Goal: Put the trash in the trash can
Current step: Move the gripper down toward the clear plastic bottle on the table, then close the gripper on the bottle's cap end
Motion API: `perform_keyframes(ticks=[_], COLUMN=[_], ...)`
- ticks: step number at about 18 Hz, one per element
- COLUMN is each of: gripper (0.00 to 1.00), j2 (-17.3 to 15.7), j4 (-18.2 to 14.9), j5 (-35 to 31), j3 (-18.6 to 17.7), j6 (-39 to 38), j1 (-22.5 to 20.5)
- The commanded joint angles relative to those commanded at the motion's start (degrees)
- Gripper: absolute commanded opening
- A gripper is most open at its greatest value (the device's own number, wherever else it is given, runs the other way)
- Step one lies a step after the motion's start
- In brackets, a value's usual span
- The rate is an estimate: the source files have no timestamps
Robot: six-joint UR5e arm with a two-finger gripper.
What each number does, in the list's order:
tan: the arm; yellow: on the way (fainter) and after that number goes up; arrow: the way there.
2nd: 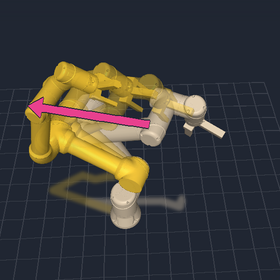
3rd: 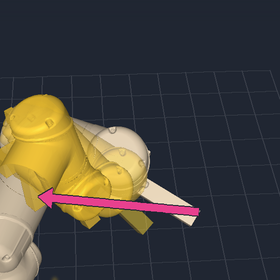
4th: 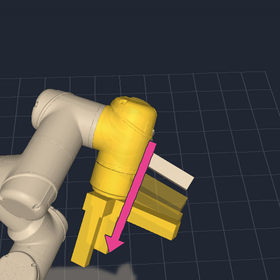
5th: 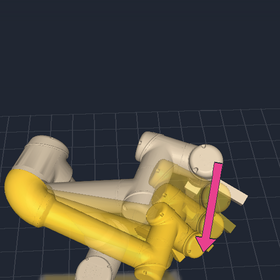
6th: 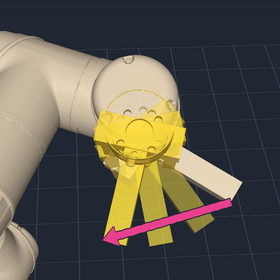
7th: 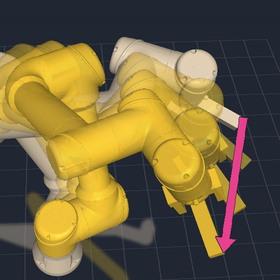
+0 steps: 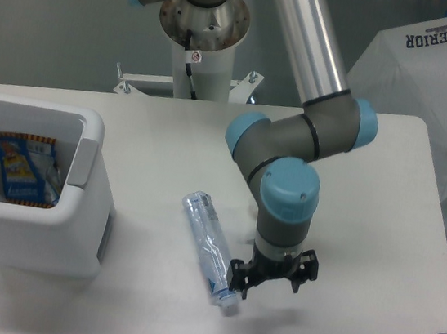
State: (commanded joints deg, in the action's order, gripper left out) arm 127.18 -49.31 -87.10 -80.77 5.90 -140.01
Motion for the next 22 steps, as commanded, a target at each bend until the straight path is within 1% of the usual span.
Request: perform_keyframes(ticks=[3,5,6,9,12,19,20,22], gripper=[1.00,1.00,1.00,1.00,1.00,1.00,0.99,0.88], j2=[1.14,1.93,2.37,3.51,4.66,4.92,5.01,4.92], j4=[1.06,2.72,2.99,3.08,3.17,3.08,3.08,3.08], j5=[-0.09,-0.44,-0.53,-0.35,-0.53,-0.97,-1.05,-0.97], j3=[0.97,1.06,1.23,1.67,1.67,0.97,0.79,0.70], j6=[-0.19,-0.18,-0.45,-2.99,-3.09,-3.70,-3.70,-3.70], j1=[0.53,1.14,1.67,2.29,3.34,3.61,3.78,4.31])
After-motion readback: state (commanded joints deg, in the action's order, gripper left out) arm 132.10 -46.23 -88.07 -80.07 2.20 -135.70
